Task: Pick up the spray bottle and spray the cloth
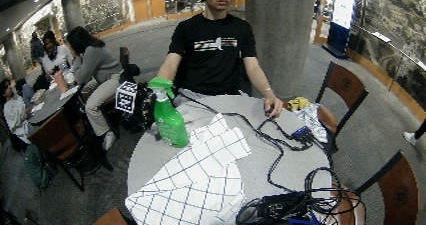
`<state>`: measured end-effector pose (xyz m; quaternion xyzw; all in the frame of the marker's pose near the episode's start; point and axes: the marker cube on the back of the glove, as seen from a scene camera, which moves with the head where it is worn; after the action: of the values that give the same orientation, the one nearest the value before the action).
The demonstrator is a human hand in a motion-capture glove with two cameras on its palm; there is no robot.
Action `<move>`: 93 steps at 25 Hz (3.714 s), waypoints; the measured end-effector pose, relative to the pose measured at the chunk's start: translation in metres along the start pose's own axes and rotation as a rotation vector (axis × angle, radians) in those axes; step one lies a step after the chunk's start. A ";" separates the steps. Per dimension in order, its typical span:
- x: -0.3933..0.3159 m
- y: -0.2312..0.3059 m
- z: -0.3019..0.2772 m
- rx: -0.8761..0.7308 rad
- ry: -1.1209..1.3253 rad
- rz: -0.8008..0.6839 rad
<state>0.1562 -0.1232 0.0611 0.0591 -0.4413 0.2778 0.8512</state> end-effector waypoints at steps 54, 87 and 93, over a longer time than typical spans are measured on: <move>-0.045 -0.035 -0.004 0.009 0.337 0.031; -0.057 -0.079 -0.008 -0.281 1.084 0.237; -0.058 -0.079 -0.008 -0.272 1.103 0.250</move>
<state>0.1772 -0.2112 0.0227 -0.2567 0.0323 0.3070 0.9159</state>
